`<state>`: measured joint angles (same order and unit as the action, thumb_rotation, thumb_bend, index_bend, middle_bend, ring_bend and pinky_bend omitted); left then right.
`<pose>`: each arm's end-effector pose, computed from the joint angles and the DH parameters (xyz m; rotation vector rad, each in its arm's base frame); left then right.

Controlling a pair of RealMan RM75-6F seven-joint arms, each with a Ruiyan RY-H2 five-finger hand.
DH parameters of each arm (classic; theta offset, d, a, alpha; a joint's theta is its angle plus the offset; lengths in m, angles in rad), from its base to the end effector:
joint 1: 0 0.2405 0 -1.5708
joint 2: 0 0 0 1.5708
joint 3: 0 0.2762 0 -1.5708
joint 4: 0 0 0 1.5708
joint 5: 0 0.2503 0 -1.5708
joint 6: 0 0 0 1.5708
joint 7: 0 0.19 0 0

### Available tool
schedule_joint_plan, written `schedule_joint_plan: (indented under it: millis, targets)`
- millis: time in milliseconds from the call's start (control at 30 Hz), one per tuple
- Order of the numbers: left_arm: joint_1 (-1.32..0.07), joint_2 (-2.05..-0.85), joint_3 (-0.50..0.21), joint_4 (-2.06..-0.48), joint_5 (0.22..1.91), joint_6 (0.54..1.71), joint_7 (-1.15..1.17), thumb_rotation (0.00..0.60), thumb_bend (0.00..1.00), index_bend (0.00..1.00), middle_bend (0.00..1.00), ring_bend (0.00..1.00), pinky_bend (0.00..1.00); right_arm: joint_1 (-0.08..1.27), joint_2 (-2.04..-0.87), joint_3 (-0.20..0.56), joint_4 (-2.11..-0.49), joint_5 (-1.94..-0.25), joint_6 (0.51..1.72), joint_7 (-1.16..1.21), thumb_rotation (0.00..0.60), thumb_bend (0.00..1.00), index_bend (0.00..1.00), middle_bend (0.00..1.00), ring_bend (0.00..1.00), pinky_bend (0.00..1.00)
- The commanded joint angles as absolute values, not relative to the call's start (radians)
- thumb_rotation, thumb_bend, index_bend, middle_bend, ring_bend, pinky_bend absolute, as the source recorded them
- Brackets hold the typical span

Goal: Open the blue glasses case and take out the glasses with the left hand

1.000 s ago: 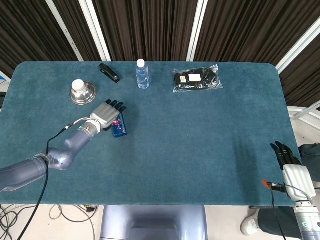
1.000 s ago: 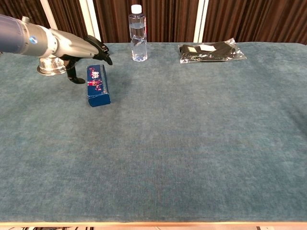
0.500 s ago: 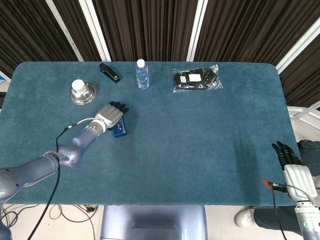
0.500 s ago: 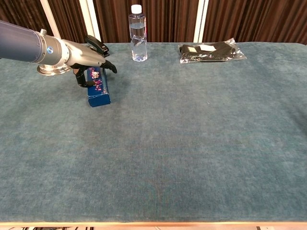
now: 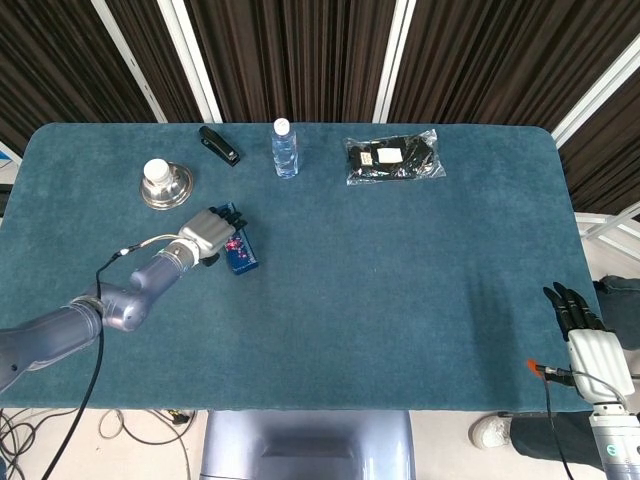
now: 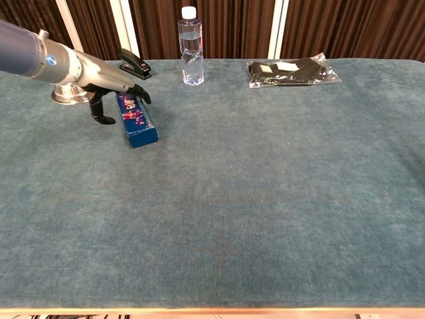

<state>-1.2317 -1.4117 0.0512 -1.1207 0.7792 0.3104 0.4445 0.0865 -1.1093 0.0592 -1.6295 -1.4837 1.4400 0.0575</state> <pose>-0.1636 0.5293 -0.0473 -2.2054 -0.6830 -0.2038 -0.3461 -0.2344 0.1272 1.3679 -0.9868 0.9301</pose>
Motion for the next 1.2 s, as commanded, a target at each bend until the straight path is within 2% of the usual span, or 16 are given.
schedule_joint_plan:
  millis: [33, 333, 667, 900, 1200]
  targets:
    - [-1.252, -1.374, 0.090, -1.168, 0.749, 0.297, 0.422, 0.600, 0.42, 0.00, 0.00, 0.00, 0.15, 0.086, -1.110, 0.059, -1.629, -1.485, 1.441, 0.055, 0.600, 0.03, 0.00, 0.00, 0.00, 0.23]
    - [-1.272, -1.388, 0.123, -1.163, 0.750, 0.374, 0.394, 0.600, 0.42, 0.00, 0.00, 0.00, 0.13, 0.086, -1.112, 0.061, -1.632, -1.481, 1.441, 0.048, 0.600, 0.02, 0.00, 0.00, 0.00, 0.23]
    - [-1.312, -1.419, 0.170, -1.129, 0.726, 0.317, 0.381, 0.600, 0.43, 0.00, 0.00, 0.00, 0.13, 0.086, -1.112, 0.061, -1.628, -1.484, 1.442, 0.057, 0.600, 0.02, 0.00, 0.00, 0.00, 0.22]
    - [-1.367, -1.371, 0.247, -1.197, 0.665, 0.291, 0.358, 0.600, 0.43, 0.00, 0.01, 0.02, 0.18, 0.085, -1.111, 0.059, -1.626, -1.489, 1.446, 0.061, 0.600, 0.03, 0.00, 0.00, 0.00, 0.23]
    - [-1.414, -1.309, 0.328, -1.319, 0.630, 0.320, 0.341, 0.600, 0.43, 0.00, 0.02, 0.04, 0.21, 0.085, -1.112, 0.059, -1.625, -1.492, 1.448, 0.060, 0.600, 0.03, 0.00, 0.00, 0.00, 0.22]
